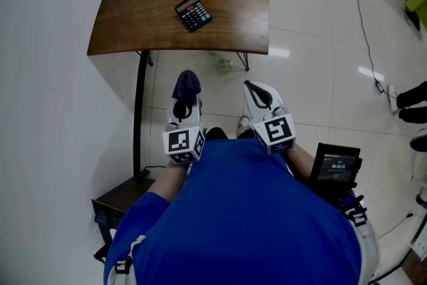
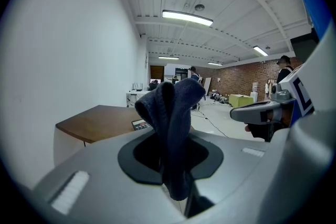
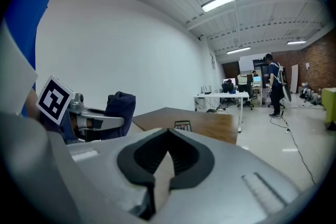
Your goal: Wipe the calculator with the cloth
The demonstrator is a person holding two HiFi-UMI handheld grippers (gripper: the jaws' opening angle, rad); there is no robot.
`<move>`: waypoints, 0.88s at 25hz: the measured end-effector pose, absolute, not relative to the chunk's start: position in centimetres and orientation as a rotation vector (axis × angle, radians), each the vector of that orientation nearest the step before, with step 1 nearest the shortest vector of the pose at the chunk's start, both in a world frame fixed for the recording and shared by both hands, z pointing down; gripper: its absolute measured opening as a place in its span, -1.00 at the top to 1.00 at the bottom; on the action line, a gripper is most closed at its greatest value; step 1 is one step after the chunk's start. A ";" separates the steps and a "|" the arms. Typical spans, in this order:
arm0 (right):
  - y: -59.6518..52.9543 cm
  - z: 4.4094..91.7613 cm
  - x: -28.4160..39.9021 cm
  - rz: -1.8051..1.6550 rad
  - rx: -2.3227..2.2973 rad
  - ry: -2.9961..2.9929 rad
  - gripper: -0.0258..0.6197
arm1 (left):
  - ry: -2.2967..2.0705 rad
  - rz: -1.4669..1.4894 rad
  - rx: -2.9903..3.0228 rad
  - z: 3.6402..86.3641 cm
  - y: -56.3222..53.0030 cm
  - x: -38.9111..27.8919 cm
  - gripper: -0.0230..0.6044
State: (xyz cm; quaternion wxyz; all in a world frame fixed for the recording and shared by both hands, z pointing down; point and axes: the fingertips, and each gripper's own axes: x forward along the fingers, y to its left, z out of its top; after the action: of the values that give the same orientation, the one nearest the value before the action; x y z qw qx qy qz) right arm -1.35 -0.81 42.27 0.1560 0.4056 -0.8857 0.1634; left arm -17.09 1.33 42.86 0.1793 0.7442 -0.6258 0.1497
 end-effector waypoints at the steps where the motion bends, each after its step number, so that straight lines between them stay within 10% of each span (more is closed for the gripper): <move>1: -0.8 42.3 -1.4 0.471 1.161 -2.536 0.91 | -1.771 0.420 2.099 42.8 1.3 -17.2 0.72; 22: -0.3 46.2 -0.2 0.453 1.110 -2.488 0.91 | -1.764 0.395 2.069 45.5 2.1 -16.7 0.72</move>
State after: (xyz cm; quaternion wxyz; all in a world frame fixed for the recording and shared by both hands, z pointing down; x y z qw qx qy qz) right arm -0.15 -0.30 46.24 0.1889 0.3947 -0.8846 0.1611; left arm -16.67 2.08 45.51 0.1959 0.7385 -0.6296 0.1412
